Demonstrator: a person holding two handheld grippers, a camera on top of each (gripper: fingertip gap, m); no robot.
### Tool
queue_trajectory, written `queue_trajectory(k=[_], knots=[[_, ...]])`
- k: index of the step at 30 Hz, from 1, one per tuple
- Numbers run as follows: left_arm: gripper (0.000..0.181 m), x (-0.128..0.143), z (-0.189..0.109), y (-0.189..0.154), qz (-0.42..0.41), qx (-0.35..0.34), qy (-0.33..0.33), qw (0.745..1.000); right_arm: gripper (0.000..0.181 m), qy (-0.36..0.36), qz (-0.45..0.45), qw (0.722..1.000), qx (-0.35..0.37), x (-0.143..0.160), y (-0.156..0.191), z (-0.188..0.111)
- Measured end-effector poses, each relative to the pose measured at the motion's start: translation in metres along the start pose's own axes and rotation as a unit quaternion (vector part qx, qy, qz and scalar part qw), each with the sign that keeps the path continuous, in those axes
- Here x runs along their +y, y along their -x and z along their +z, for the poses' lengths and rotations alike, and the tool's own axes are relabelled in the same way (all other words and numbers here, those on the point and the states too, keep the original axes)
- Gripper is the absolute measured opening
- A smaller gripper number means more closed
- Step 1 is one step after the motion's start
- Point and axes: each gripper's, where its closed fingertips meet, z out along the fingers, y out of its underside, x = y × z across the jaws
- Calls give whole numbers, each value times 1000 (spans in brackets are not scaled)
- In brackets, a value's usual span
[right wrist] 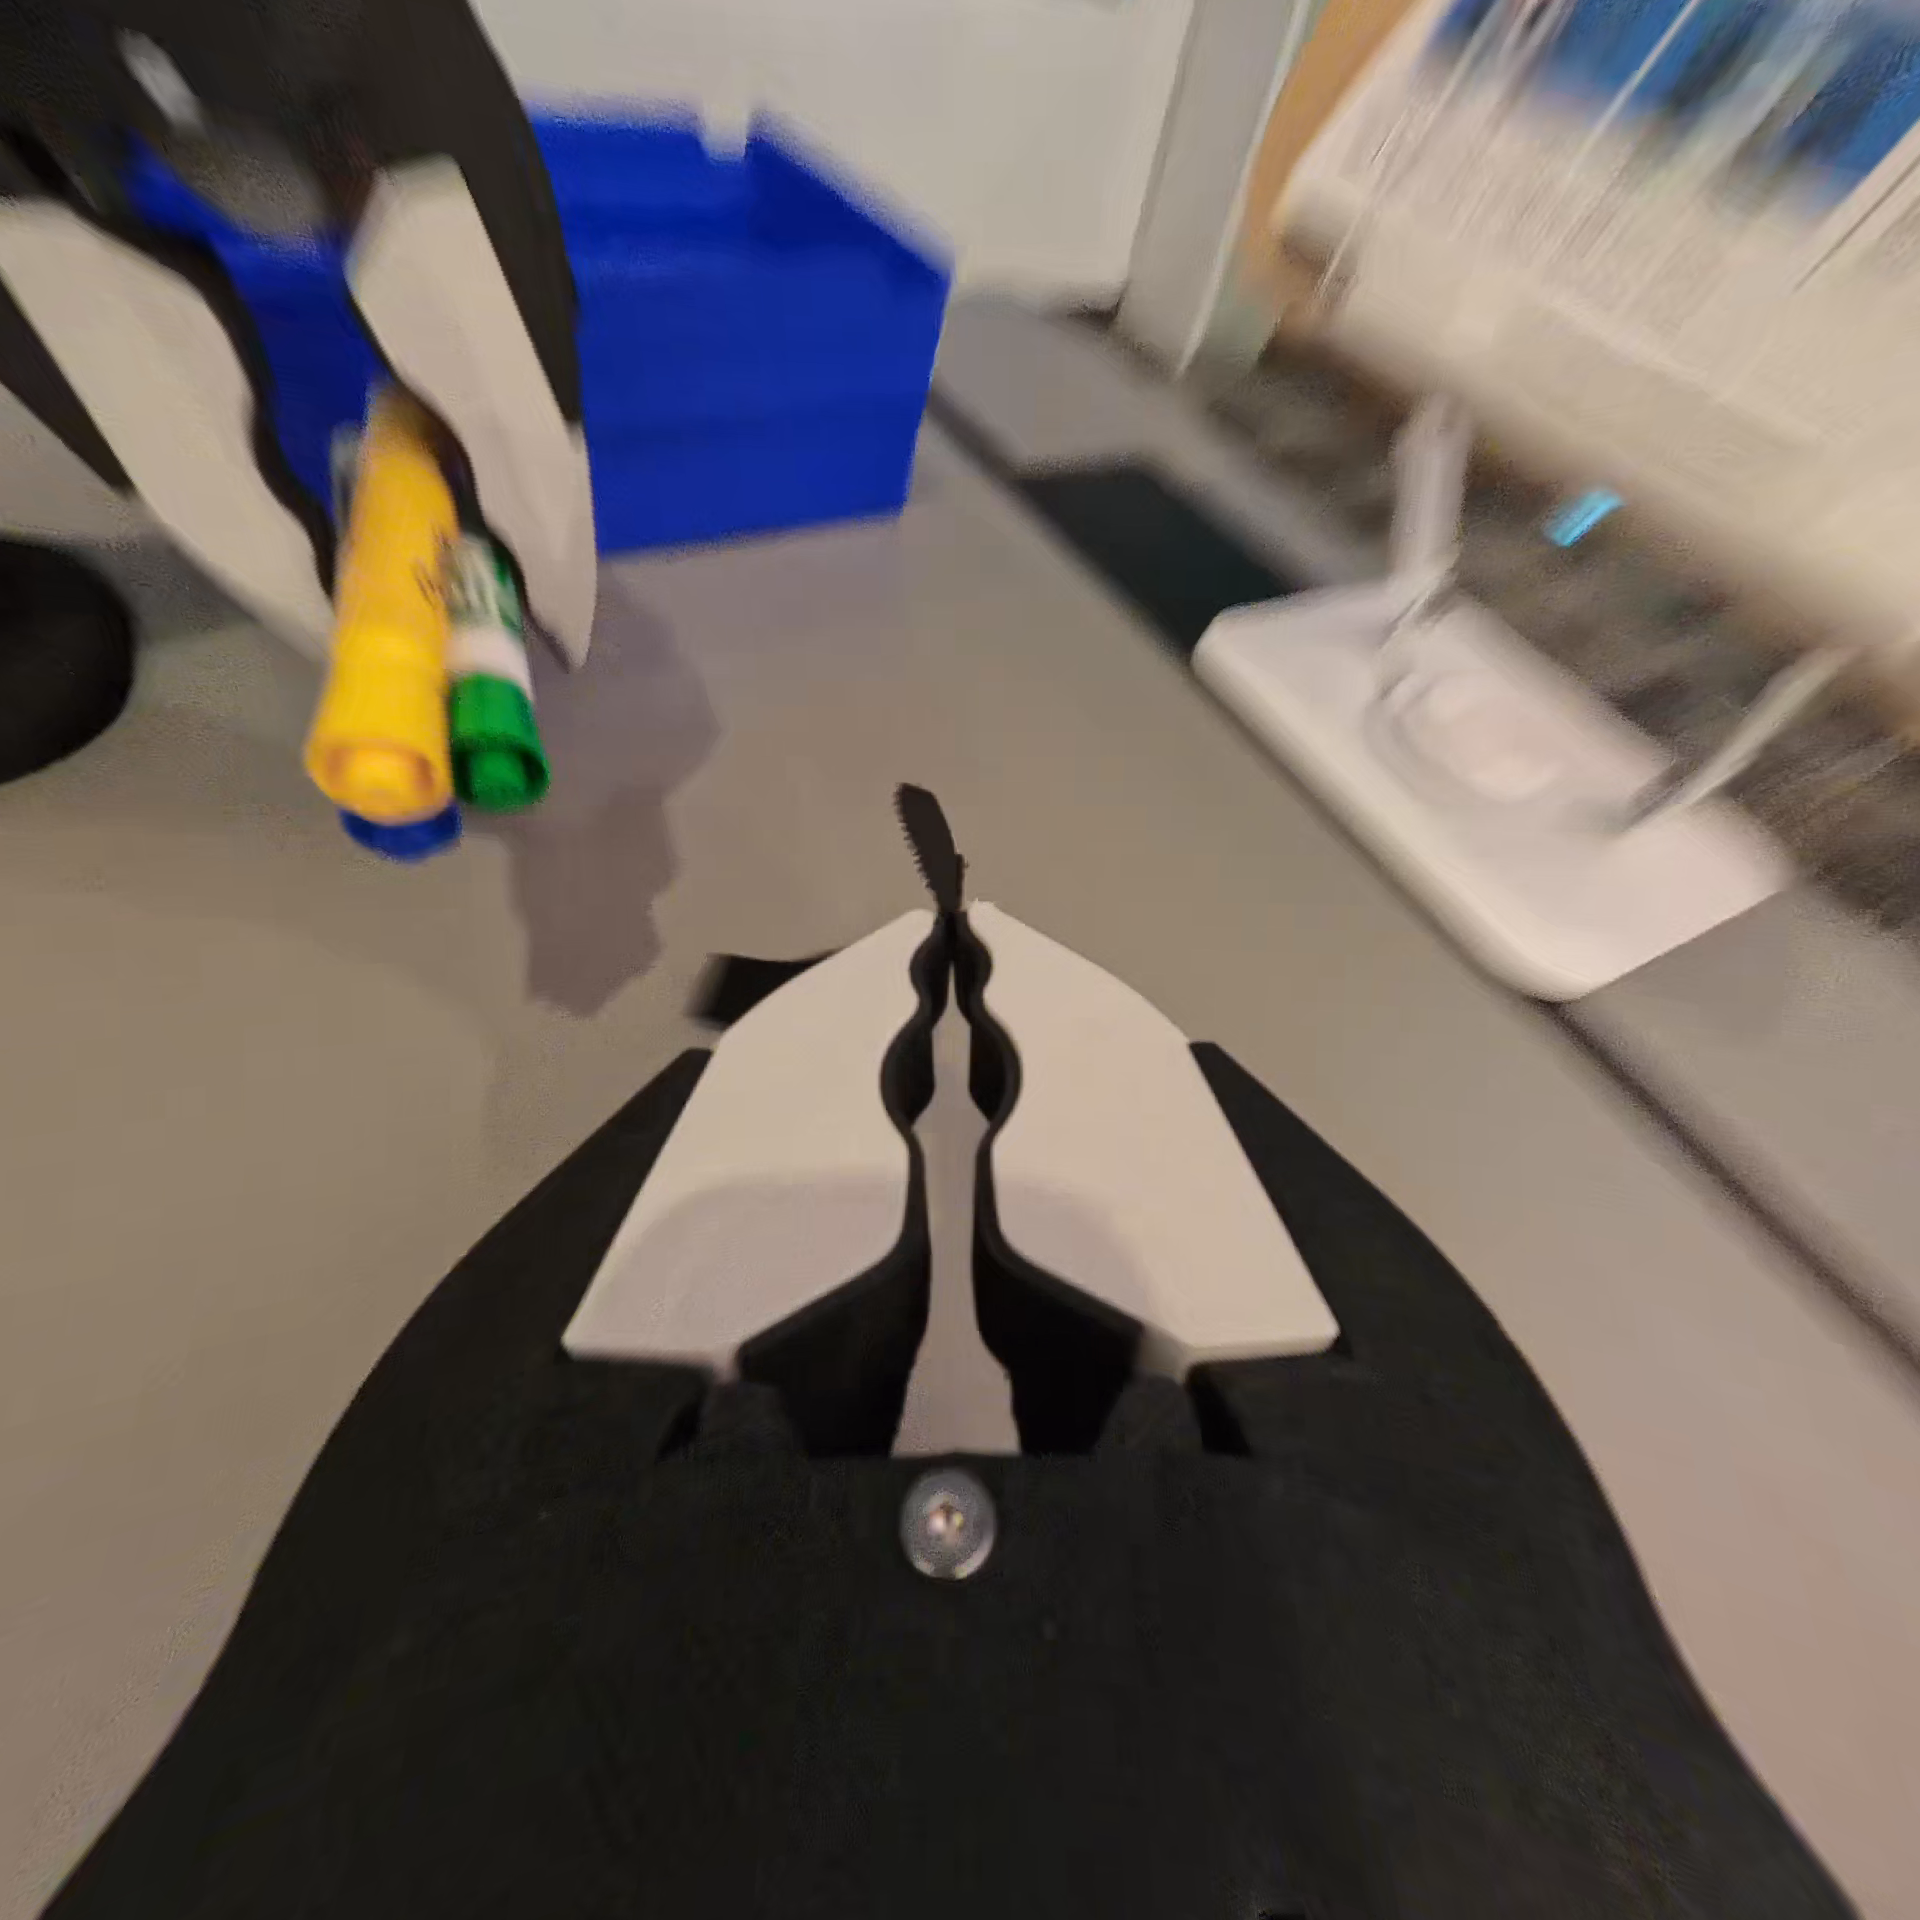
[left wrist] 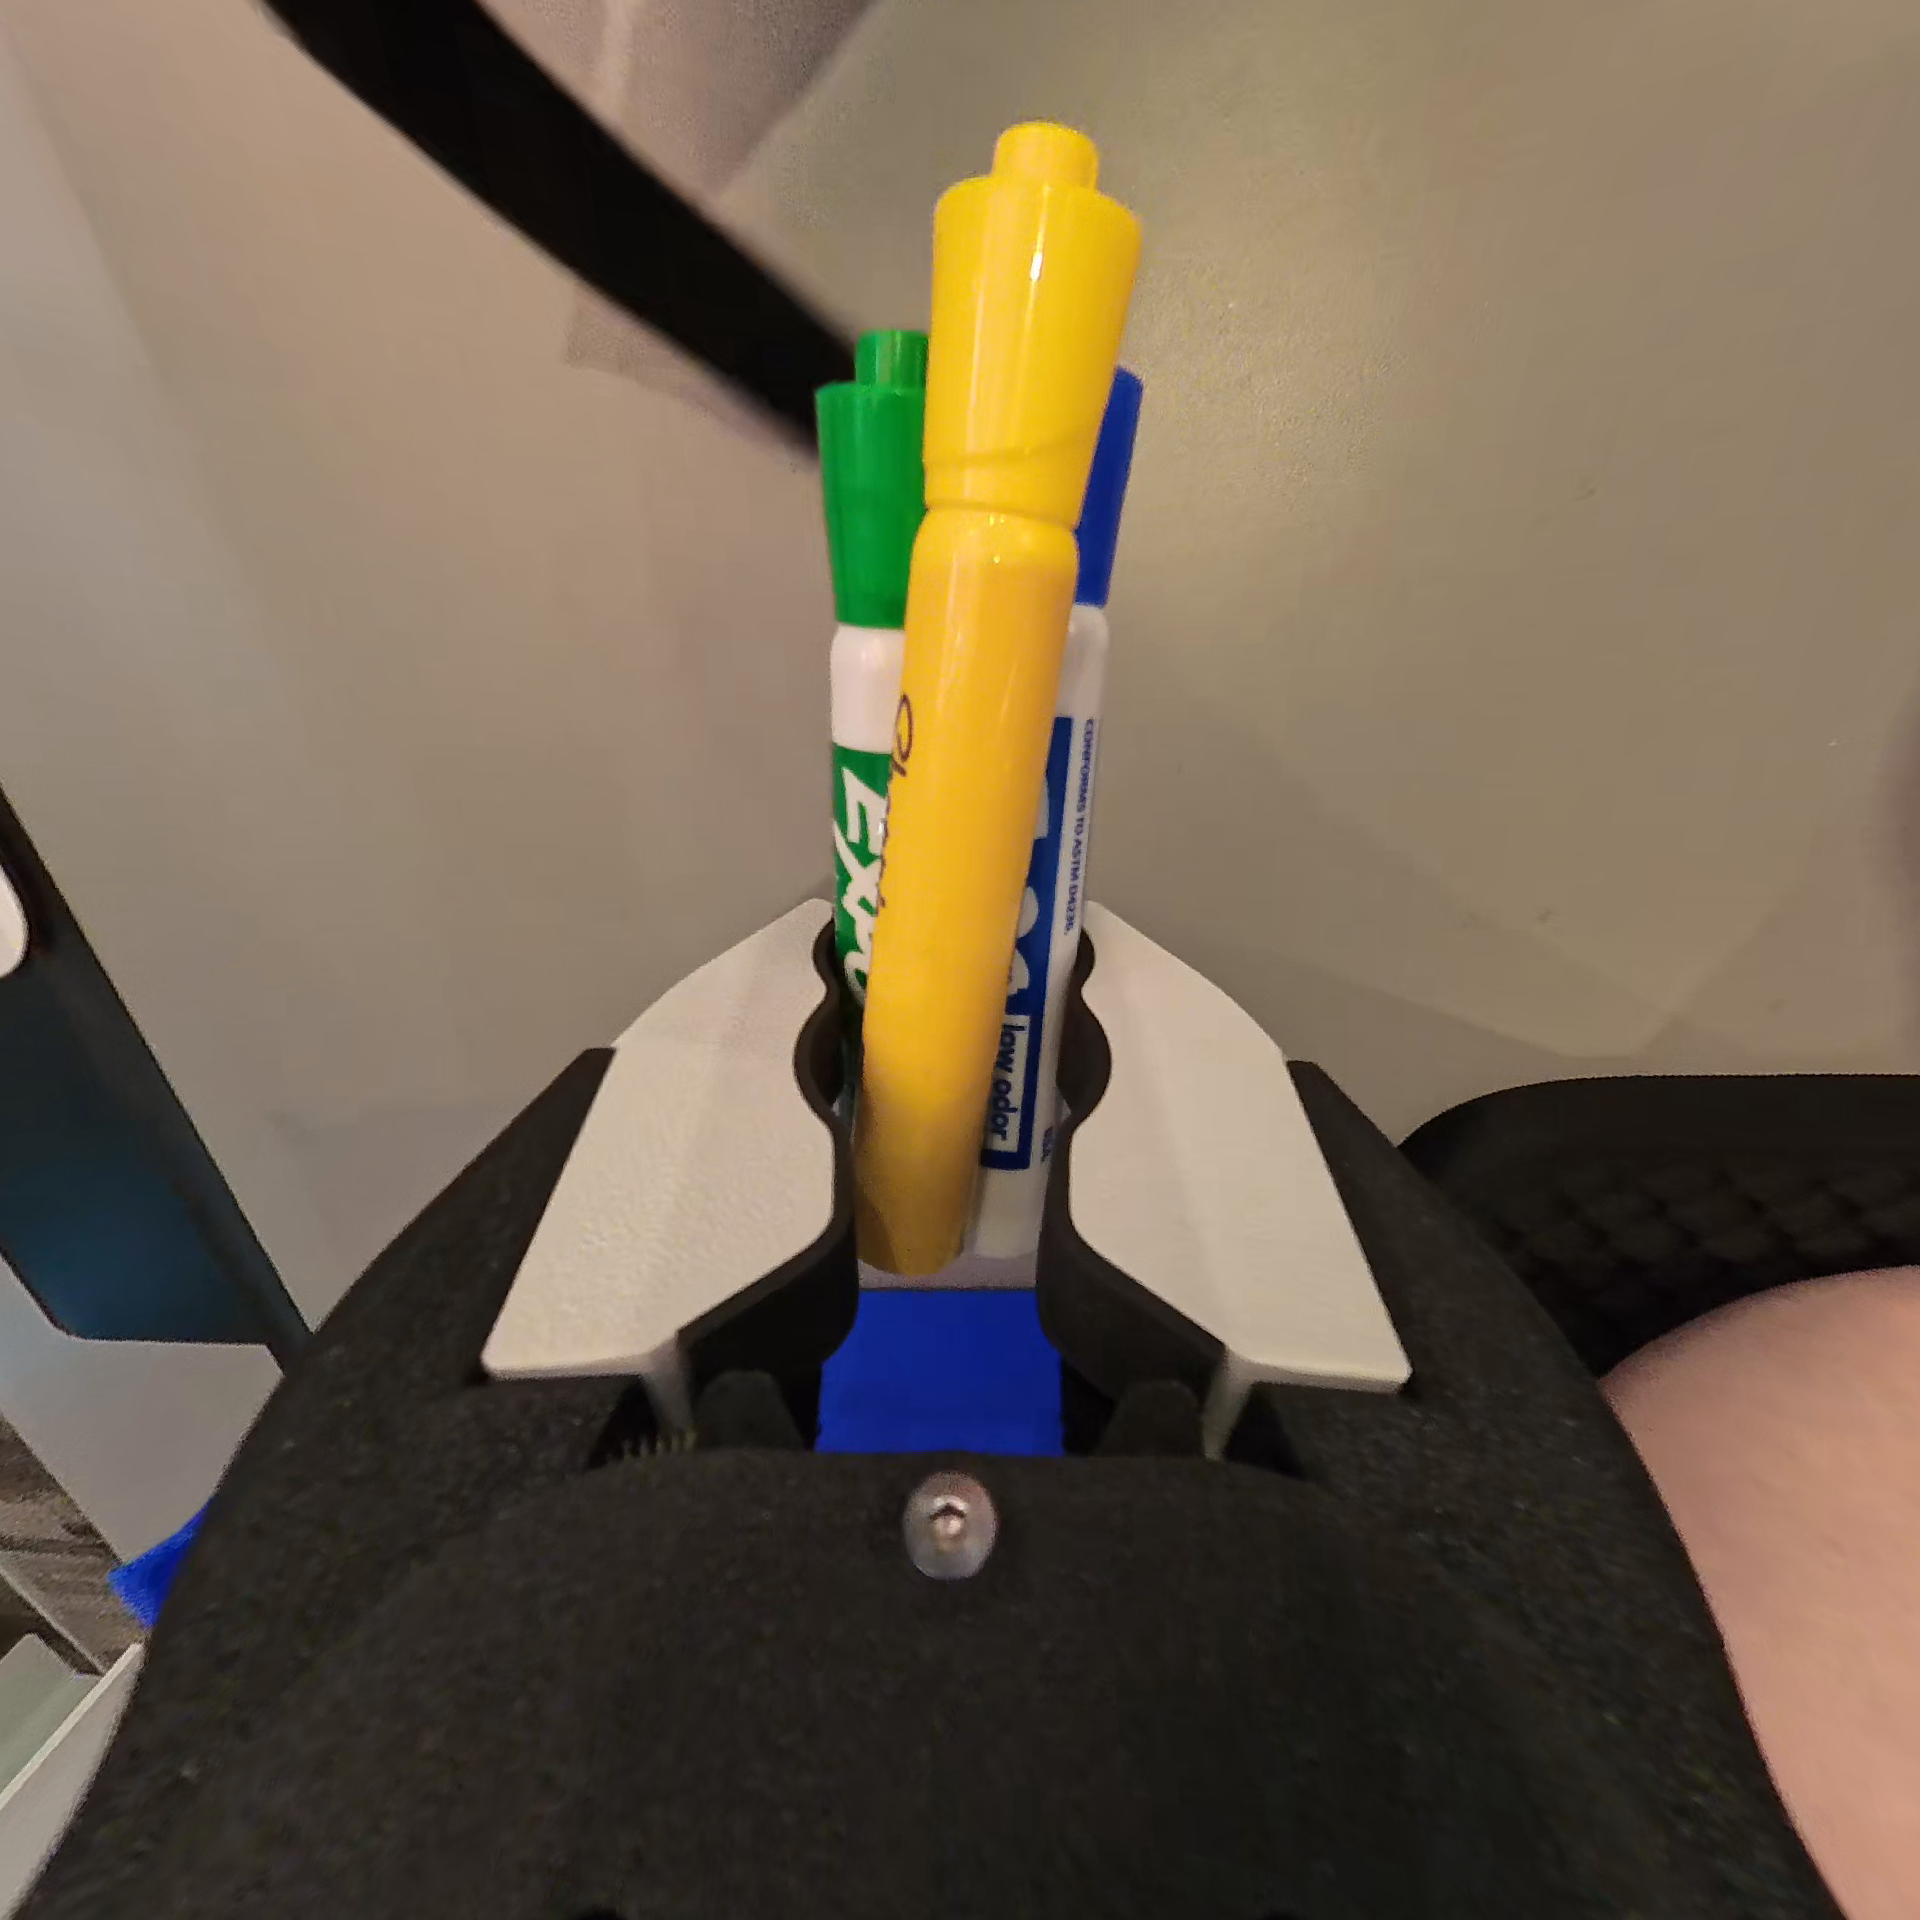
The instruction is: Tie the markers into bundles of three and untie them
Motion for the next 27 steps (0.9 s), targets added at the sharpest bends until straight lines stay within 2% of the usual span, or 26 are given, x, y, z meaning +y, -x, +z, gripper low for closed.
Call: queue_trajectory(k=[2,4,8,12,20,27], knots=[[38,0,2,1,-1,1,2,1000,1,-88,-78,991,69,-37,-3,-23],[38,0,4,1,-3,4,2,1000,1,-136,-165,970,114,-59,9,-38],[38,-1,5,3,-4,4,0,1000,1,-159,-317,927,126,-71,56,-34],[38,1,5,4,-8,0,6,1000,1,-185,-394,892,121,-83,95,-28],[38,-3,3,5,-4,-6,0,1000,1,-157,-542,816,128,-76,137,9],[38,-5,3,3,-1,-4,1,1000,2,-137,-630,753,134,-58,149,18]])
